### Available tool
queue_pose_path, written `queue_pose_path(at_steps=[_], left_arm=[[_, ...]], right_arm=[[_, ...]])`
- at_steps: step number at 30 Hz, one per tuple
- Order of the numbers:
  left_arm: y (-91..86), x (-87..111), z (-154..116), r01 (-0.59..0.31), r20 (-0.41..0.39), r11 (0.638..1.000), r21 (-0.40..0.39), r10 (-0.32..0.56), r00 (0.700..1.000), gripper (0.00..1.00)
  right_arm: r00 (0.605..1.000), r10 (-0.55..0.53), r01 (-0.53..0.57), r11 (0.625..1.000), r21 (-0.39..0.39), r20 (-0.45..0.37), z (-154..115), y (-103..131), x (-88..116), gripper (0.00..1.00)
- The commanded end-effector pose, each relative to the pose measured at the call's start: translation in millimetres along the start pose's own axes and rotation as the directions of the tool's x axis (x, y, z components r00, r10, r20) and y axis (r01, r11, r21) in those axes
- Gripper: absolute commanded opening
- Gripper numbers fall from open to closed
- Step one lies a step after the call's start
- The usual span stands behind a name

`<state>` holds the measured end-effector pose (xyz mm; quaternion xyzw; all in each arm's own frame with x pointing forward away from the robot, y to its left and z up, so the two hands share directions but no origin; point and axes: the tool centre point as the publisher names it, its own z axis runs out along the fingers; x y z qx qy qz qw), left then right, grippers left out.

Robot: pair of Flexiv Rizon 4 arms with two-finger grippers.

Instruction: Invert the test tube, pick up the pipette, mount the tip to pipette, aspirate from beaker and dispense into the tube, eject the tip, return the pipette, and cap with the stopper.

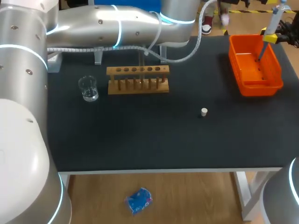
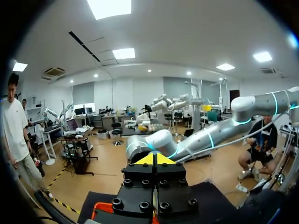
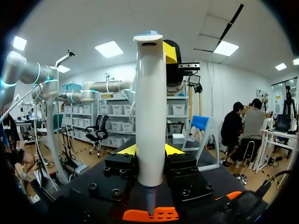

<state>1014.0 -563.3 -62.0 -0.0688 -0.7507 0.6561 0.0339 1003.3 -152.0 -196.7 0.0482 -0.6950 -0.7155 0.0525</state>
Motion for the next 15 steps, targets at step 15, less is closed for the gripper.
queue_pose_path(at_steps=[15], left_arm=[[-7.1, 14.9, -54, 0.069, 0.078, 0.985, -0.158, -0.057, 0.995, 1.00]], right_arm=[[1.000, 0.000, 0.000, 1.000, 0.002, -0.007, -2, 1, -2, 0.00]])
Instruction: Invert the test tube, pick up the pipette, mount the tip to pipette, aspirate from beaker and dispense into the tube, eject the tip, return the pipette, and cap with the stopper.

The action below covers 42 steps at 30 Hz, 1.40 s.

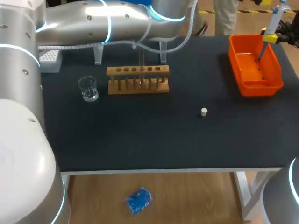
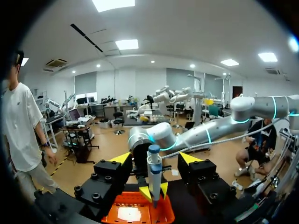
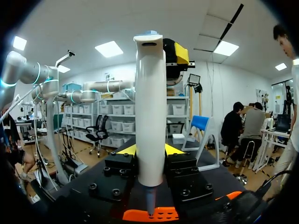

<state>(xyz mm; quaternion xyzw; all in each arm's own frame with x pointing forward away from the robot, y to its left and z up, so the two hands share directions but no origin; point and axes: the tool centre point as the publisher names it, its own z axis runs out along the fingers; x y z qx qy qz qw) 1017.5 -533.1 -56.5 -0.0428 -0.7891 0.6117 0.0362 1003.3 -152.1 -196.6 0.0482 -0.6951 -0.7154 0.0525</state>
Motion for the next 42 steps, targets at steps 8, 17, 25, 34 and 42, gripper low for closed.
queue_pose_path(at_steps=[8, 17, 25, 34, 42], left_arm=[[6.3, 24.8, -67, 0.059, 0.147, 0.993, -0.098, -0.044, 0.988, 1.00], [14.9, 50.0, -107, 0.103, 0.228, 0.984, -0.145, -0.068, 0.971, 1.00], [18.7, 59.5, -117, 0.119, 0.244, 0.981, -0.155, -0.079, 0.967, 1.00], [18.7, 59.5, -117, 0.119, 0.244, 0.981, -0.155, -0.079, 0.967, 1.00], [18.7, 59.5, -117, 0.119, 0.244, 0.981, -0.155, -0.079, 0.967, 1.00]], right_arm=[[1.000, 0.000, 0.000, 1.000, 0.002, -0.007, -2, 1, -2, 0.00], [1.000, 0.000, 0.000, 1.000, 0.002, -0.007, -2, 1, -2, 0.00], [1.000, 0.000, 0.000, 1.000, 0.002, -0.007, -2, 1, -2, 0.00], [1.000, 0.000, 0.000, 1.000, 0.002, -0.007, -2, 1, -2, 0.00], [1.000, 0.000, 0.000, 1.000, 0.002, -0.007, -2, 1, -2, 0.00]])
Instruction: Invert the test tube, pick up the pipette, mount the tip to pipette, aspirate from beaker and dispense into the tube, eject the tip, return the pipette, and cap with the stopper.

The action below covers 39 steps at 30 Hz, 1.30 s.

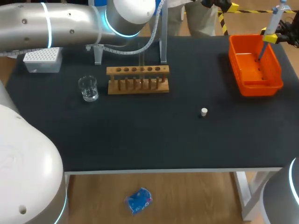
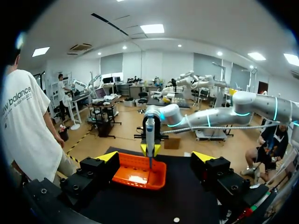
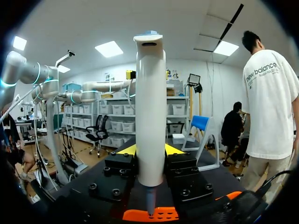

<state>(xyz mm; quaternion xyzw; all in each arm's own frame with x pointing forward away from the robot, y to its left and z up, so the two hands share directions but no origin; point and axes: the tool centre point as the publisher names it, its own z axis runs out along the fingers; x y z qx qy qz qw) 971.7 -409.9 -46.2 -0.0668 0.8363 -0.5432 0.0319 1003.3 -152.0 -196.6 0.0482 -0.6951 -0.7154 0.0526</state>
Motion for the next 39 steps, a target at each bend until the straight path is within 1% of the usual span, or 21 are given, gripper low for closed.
queue_pose_path(at_steps=[1, 4, 6, 8, 10, 11, 13, 16, 20, 21, 25, 26, 28, 30, 32, 33, 35, 37, 38, 39], left_arm=[[-0.6, 0.0, -1, 0.001, -0.001, 1.000, -0.005, -0.001, 1.000, 1.00], [-0.6, 0.0, -1, 0.001, -0.001, 1.000, -0.005, -0.001, 1.000, 1.00], [4.4, 3.6, -7, 0.006, 0.005, 1.000, 0.001, -0.006, 1.000, 1.00], [11.2, 10.4, -19, 0.018, 0.028, 1.000, 0.006, -0.018, 0.999, 1.00], [18.3, 19.2, -31, 0.038, 0.052, 0.999, 0.002, -0.038, 0.998, 1.00], [21.9, 27.1, -38, 0.041, 0.062, 0.999, -0.004, -0.040, 0.997, 1.00], [26.1, 35.8, -47, 0.047, 0.082, 0.999, -0.008, -0.046, 0.996, 1.00], [35.1, 54.7, -62, 0.048, 0.103, 0.999, 0.006, -0.048, 0.994, 1.00], [50.0, 76.8, -75, 0.040, 0.116, 0.999, 0.024, -0.042, 0.992, 1.00], [54.7, 84.8, -78, 0.028, 0.111, 0.998, 0.052, -0.034, 0.993, 1.00], [71.5, 105.7, -85, 0.005, 0.069, 0.997, 0.075, -0.010, 0.998, 1.00], [76.3, 111.5, -87, 0.000, 0.069, 0.997, 0.073, -0.005, 0.998, 1.00], [86.4, 118.8, -90, -0.011, 0.064, 0.995, 0.095, 0.005, 0.998, 1.00], [95.1, 122.1, -91, -0.006, 0.071, 0.994, 0.107, -0.002, 0.998, 1.00], [104.1, 124.0, -92, -0.015, 0.075, 0.990, 0.143, 0.005, 0.997, 1.00], [110.4, 123.0, -93, -0.010, 0.084, 0.986, 0.168, -0.004, 0.996, 1.00], [116.8, 121.2, -94, -0.021, 0.087, 0.979, 0.203, 0.003, 0.996, 1.00], [125.0, 117.7, -96, -0.021, 0.092, 0.975, 0.219, 0.001, 0.996, 1.00], [128.6, 115.1, -97, -0.024, 0.084, 0.970, 0.241, 0.004, 0.996, 1.00], [130.5, 112.7, -98, -0.028, 0.085, 0.970, 0.243, 0.008, 0.996, 1.00]], right_arm=[[1.000, 0.000, 0.000, 1.000, 0.002, -0.007, -2, 1, -2, 0.00], [1.000, 0.000, 0.000, 1.000, 0.002, -0.007, -2, 1, -2, 0.00], [1.000, 0.000, 0.000, 1.000, 0.002, -0.007, -2, 1, -2, 0.00], [1.000, 0.000, 0.000, 1.000, 0.002, -0.007, -2, 1, -2, 0.00], [1.000, 0.000, 0.000, 1.000, 0.002, -0.007, -2, 1, -2, 0.00], [1.000, 0.000, 0.000, 1.000, 0.002, -0.007, -2, 1, -2, 0.00], [1.000, 0.000, 0.000, 1.000, 0.002, -0.007, -2, 1, -2, 0.00], [1.000, 0.000, 0.000, 1.000, 0.002, -0.007, -2, 1, -2, 0.00], [1.000, 0.000, 0.000, 1.000, 0.002, -0.007, -2, 1, -2, 0.00], [1.000, 0.000, 0.000, 1.000, 0.002, -0.007, -2, 1, -2, 0.00], [1.000, 0.000, 0.000, 1.000, 0.002, -0.007, -2, 1, -2, 0.00], [1.000, 0.000, 0.000, 1.000, 0.002, -0.007, -2, 1, -2, 0.00], [1.000, 0.000, 0.000, 1.000, 0.002, -0.007, -2, 1, -2, 0.00], [1.000, 0.000, 0.000, 1.000, 0.002, -0.007, -2, 1, -2, 0.00], [1.000, 0.000, 0.000, 1.000, 0.002, -0.007, -2, 1, -2, 0.00], [1.000, 0.000, 0.000, 1.000, 0.002, -0.007, -2, 1, -2, 0.00], [1.000, 0.000, 0.000, 1.000, 0.002, -0.007, -2, 1, -2, 0.00], [1.000, 0.000, 0.000, 1.000, 0.002, -0.007, -2, 1, -2, 0.00], [1.000, 0.000, 0.000, 1.000, 0.002, -0.007, -2, 1, -2, 0.00], [1.000, 0.000, 0.000, 1.000, 0.002, -0.007, -2, 1, -2, 0.00]])
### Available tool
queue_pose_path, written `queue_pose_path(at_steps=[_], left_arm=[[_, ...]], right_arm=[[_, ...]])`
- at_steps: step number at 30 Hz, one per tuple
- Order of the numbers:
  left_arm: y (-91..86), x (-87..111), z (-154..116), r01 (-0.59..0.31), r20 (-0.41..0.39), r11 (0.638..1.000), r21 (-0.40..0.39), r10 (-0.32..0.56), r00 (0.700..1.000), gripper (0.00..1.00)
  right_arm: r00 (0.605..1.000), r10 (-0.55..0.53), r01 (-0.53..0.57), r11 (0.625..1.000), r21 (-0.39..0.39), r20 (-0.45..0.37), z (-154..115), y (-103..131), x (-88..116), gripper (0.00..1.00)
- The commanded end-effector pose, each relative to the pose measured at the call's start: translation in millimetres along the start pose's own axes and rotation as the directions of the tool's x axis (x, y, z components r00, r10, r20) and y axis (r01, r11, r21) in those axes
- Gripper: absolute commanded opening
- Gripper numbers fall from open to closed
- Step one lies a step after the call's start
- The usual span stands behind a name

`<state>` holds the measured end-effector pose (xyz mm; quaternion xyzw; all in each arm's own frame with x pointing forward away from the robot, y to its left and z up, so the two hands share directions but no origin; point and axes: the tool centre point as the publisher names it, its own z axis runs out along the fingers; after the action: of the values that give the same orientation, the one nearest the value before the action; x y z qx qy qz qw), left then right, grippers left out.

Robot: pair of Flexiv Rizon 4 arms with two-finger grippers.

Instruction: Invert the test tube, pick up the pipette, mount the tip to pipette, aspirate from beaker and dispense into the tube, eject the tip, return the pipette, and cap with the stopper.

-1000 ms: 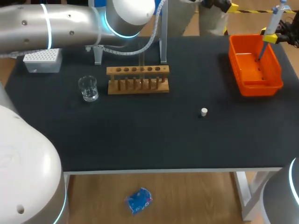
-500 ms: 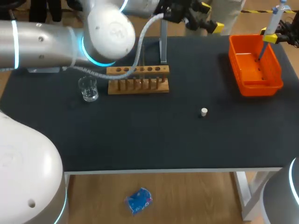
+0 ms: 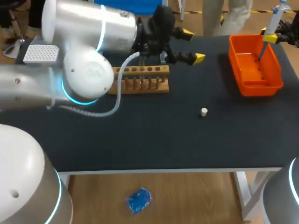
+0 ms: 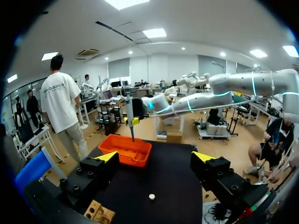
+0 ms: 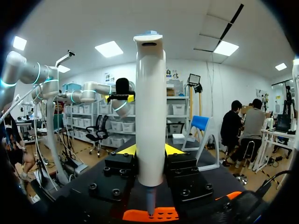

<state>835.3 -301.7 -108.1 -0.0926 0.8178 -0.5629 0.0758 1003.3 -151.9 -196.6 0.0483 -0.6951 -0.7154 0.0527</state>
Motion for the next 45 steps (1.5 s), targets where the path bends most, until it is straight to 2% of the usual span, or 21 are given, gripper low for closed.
queue_pose_path(at_steps=[1, 3, 4, 17, 18, 21, 26, 31, 36, 45], left_arm=[[21.4, -8.3, -10, -0.006, -0.014, 0.982, 0.189, 0.009, 1.000, 1.00], [22.9, -14.1, -10, 0.015, -0.031, 0.988, 0.157, -0.010, 0.999, 1.00], [21.8, -17.7, -8, 0.057, -0.029, 0.992, 0.110, -0.054, 0.998, 1.00], [21.8, -17.7, -8, 0.057, -0.029, 0.992, 0.110, -0.054, 0.998, 1.00], [21.1, -19.9, -6, 0.009, -0.027, 0.992, 0.128, -0.006, 1.000, 1.00], [26.7, -26.1, -6, -0.057, -0.016, 0.992, 0.109, 0.059, 0.998, 1.00], [33.5, -29.3, -17, -0.101, -0.012, 0.991, 0.088, 0.102, 0.995, 1.00], [39.2, -28.8, -24, -0.128, -0.019, 0.983, 0.134, 0.132, 0.991, 1.00], [50.9, -29.9, -26, -0.114, -0.023, 0.978, 0.175, 0.119, 0.993, 1.00], [66.9, -34.8, -26, -0.106, -0.027, 0.977, 0.186, 0.113, 0.993, 1.00]], right_arm=[[1.000, 0.000, 0.000, 1.000, 0.002, -0.007, -2, 1, -2, 0.00], [1.000, 0.000, 0.000, 1.000, 0.002, -0.007, -2, 1, -2, 0.00], [1.000, 0.000, 0.000, 1.000, 0.002, -0.007, -2, 1, -2, 0.00], [1.000, 0.000, 0.000, 1.000, 0.002, -0.007, -2, 1, -2, 0.00], [1.000, 0.000, 0.000, 1.000, 0.002, -0.007, -2, 1, -2, 0.00], [1.000, 0.000, 0.000, 1.000, 0.002, -0.007, -2, 1, -2, 0.00], [1.000, 0.000, 0.000, 1.000, 0.002, -0.007, -2, 1, -2, 0.00], [1.000, 0.000, 0.000, 1.000, 0.002, -0.007, -2, 1, -2, 0.00], [1.000, 0.000, 0.000, 1.000, 0.002, -0.007, -2, 1, -2, 0.00], [1.000, 0.000, 0.000, 1.000, 0.002, -0.007, -2, 1, -2, 0.00]])
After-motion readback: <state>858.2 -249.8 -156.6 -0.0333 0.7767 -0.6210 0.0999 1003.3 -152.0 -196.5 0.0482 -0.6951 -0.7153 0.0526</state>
